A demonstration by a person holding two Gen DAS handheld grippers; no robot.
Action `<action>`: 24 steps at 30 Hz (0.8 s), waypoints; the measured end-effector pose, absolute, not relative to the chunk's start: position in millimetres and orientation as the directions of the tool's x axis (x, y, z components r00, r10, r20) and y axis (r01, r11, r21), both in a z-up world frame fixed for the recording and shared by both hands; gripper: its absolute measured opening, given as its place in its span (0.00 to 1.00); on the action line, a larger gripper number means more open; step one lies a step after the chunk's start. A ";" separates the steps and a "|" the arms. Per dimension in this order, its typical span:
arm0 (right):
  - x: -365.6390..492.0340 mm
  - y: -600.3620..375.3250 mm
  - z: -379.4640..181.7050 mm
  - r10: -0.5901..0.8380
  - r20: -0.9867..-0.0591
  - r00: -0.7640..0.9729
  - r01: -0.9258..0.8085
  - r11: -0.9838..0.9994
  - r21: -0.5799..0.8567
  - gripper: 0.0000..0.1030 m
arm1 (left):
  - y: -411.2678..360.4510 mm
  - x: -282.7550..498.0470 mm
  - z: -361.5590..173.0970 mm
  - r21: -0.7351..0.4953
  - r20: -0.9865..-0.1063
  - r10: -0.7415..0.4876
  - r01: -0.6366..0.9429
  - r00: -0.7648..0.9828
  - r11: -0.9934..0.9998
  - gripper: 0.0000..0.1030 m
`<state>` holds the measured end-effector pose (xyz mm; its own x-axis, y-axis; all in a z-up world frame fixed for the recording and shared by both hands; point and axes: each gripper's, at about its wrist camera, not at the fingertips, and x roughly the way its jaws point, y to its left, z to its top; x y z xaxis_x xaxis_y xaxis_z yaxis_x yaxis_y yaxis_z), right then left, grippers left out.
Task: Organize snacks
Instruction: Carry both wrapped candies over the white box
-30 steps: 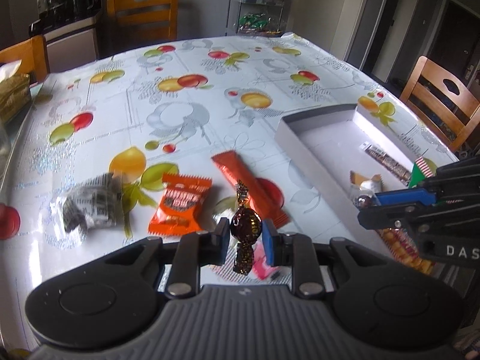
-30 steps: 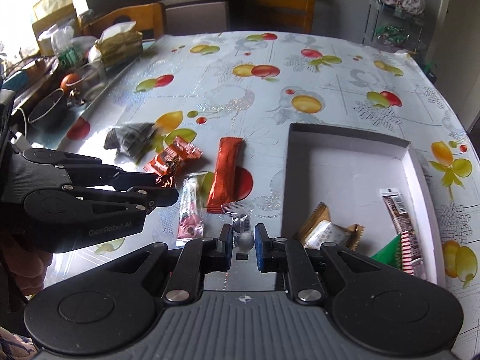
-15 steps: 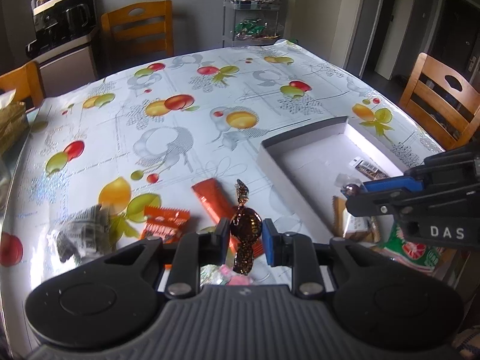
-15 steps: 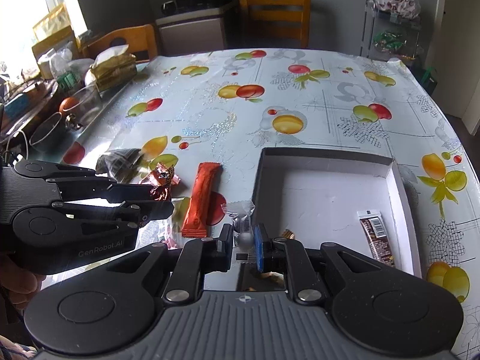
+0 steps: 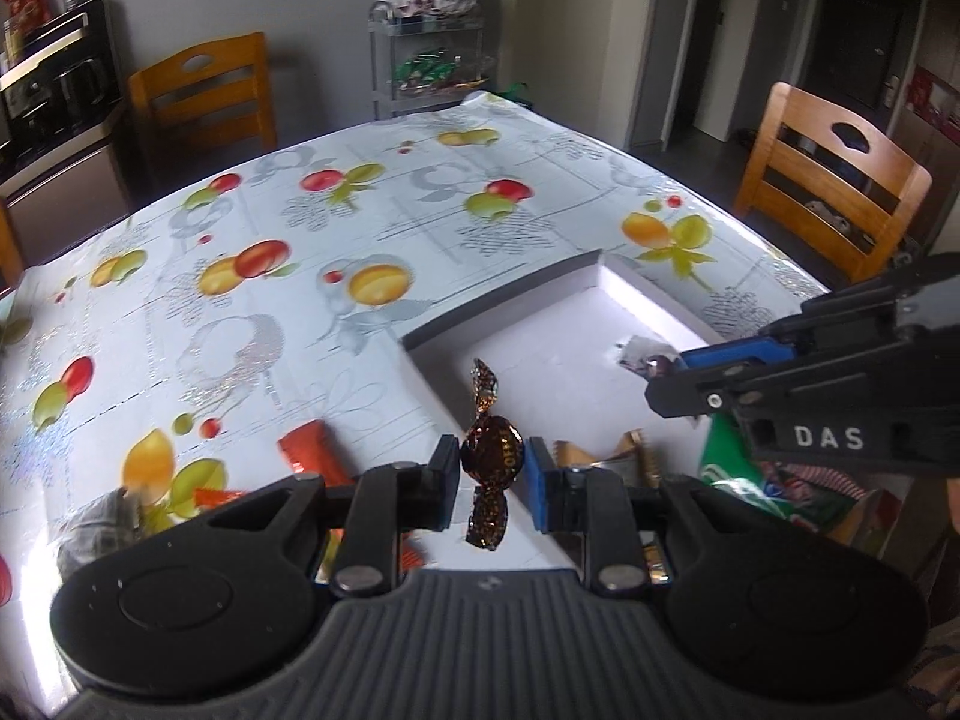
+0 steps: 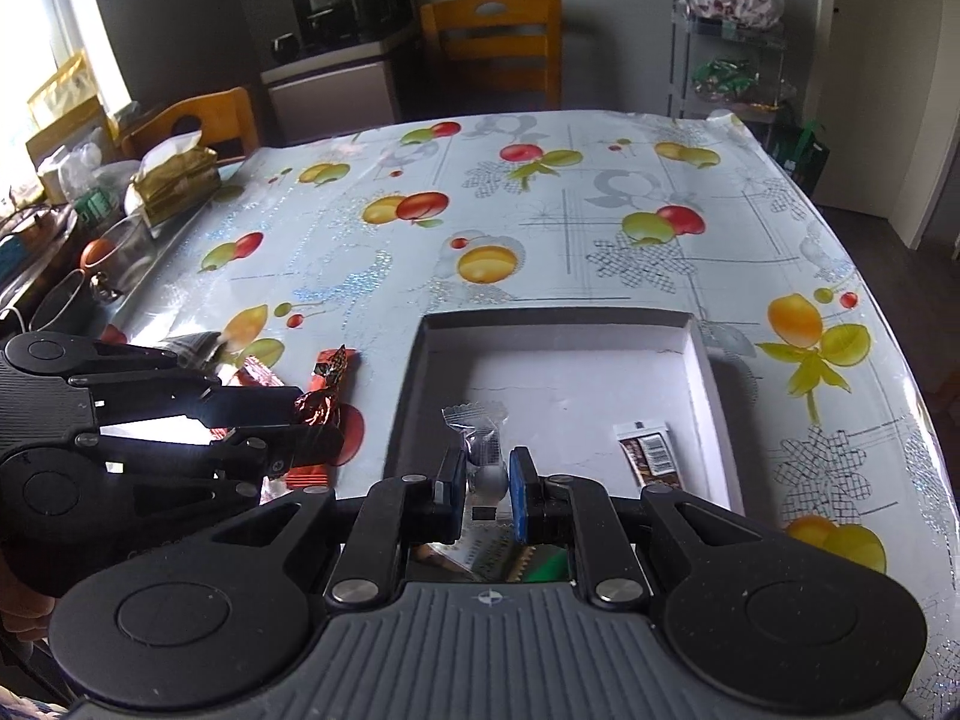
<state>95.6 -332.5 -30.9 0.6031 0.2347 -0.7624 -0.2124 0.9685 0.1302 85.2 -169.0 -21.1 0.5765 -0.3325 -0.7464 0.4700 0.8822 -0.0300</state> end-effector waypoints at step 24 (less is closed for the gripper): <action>87.8 -361.1 -37.7 0.187 -0.770 0.610 -0.161 0.981 0.111 0.17 | -206.0 76.2 -29.6 -0.040 -0.767 -0.375 0.545 0.520 0.838 0.21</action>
